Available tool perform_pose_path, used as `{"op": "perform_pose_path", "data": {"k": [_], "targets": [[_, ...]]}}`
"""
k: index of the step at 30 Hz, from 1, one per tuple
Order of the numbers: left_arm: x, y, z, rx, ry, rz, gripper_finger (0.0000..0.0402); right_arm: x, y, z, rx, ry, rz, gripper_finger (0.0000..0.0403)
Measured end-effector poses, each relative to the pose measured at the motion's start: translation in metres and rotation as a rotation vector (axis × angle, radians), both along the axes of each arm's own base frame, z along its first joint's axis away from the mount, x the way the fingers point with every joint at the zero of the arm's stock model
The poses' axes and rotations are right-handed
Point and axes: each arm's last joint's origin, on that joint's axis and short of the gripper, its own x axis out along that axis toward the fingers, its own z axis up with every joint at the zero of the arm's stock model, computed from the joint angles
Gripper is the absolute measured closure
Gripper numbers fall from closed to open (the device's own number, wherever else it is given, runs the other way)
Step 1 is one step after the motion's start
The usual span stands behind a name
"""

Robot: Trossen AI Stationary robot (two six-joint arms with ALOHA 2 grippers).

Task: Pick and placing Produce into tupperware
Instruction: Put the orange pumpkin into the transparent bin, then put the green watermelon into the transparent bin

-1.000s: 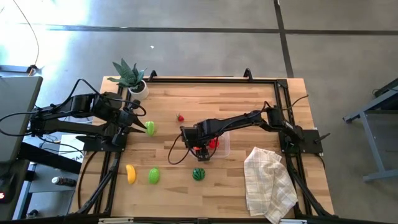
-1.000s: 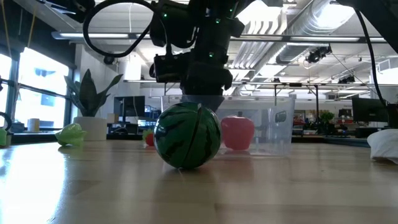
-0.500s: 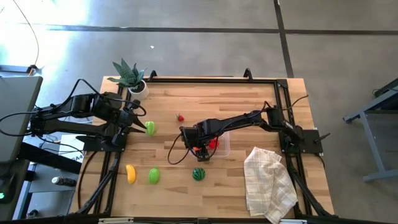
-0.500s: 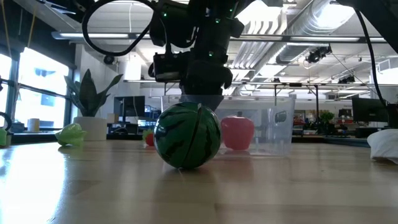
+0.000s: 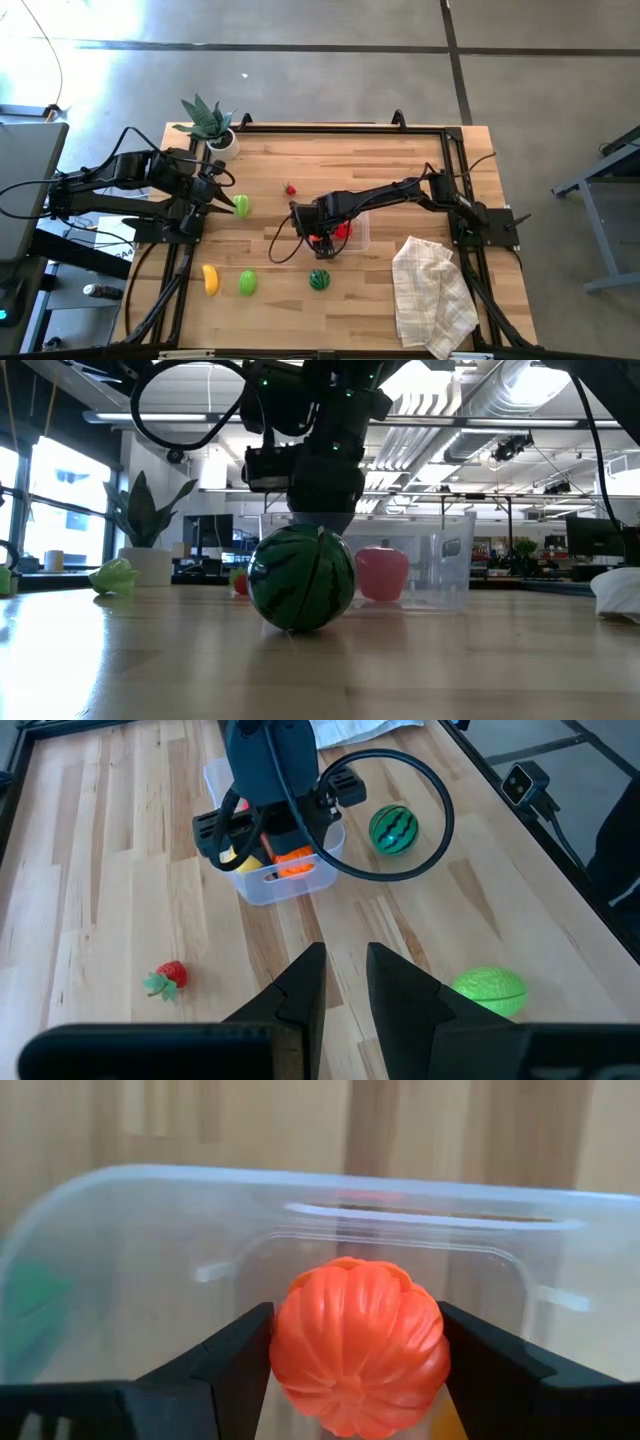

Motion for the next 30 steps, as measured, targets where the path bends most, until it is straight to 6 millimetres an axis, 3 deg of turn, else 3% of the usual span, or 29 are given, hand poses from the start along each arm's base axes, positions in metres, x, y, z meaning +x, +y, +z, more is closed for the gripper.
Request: {"op": "perform_pose_path", "data": {"k": [18, 30], "targets": [[0.0, 0.0, 0.0, 0.0, 0.0, 0.0, 0.0334, 0.0021, 0.0, 0.0006, 0.02, -0.018, -0.061, 0.016], [0.0, 0.0, 0.0, 0.0, 0.0, 0.0, 0.0334, 0.0024, -0.0031, 0.0007, 0.014, -0.021, -0.044, 0.0084]]}}
